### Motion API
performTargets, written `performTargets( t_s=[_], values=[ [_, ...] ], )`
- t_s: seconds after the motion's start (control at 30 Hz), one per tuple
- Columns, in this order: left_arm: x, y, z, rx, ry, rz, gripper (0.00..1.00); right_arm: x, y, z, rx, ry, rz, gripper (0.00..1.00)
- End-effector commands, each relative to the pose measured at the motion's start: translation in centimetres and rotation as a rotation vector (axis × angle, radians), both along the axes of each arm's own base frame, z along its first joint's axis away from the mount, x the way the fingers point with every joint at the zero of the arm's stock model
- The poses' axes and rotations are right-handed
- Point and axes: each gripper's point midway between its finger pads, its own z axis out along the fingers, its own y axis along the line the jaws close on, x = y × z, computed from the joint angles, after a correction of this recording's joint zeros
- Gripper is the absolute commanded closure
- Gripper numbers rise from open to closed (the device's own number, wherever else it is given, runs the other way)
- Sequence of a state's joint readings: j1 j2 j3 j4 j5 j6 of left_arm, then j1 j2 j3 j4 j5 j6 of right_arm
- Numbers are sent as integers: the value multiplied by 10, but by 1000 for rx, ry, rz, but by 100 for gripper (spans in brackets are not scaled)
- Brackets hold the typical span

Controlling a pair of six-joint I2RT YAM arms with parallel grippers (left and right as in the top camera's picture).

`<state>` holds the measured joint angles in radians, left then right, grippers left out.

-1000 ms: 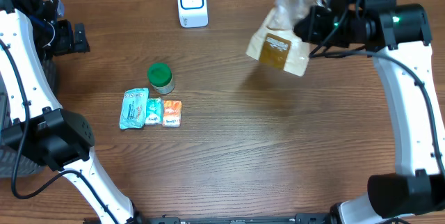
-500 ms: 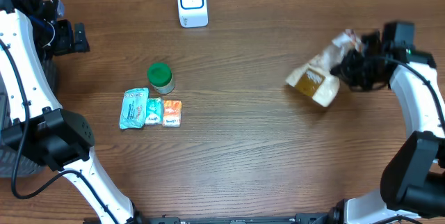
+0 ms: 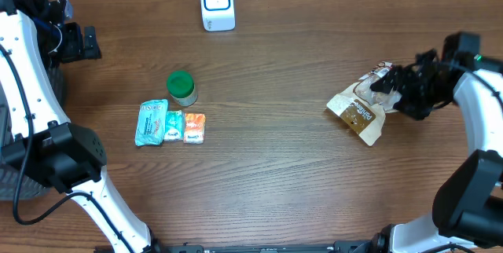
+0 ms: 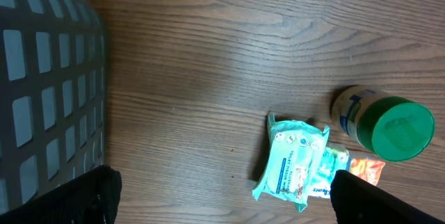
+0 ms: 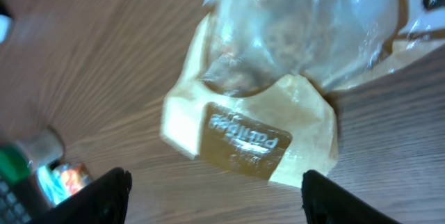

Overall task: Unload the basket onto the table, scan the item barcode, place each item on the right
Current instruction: 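Carry the bag right and set it down on the table's right side, then reach the right gripper left to the orange Kleenex packet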

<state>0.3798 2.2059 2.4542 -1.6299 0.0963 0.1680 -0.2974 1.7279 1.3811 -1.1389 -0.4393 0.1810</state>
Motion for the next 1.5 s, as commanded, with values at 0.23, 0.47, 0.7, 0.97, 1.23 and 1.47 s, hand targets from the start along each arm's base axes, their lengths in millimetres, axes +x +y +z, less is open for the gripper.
performTargets(
  t_s=[0.23,0.47,0.7,0.97,1.23,1.47],
  values=[
    [1,-1,12,11,-35,-11,0,13,103,44,48,-110,298,21],
    [1,-1,12,11,-35,-11,1,12,218,21,114,-154,406,33],
    [1,-2,12,11,-35,-11,1,-7,317,-20,165,-158,513,37],
    [1,-1,12,11,-35,-11,1,-39,382,-66,145,-95,547,56],
    [2,-2,12,11,-35,-12,0,-61,412,-92,166,-47,562,66],
    [2,-4,12,11,-35,-18,1,-67,428,-104,167,-75,597,66]
  ],
)
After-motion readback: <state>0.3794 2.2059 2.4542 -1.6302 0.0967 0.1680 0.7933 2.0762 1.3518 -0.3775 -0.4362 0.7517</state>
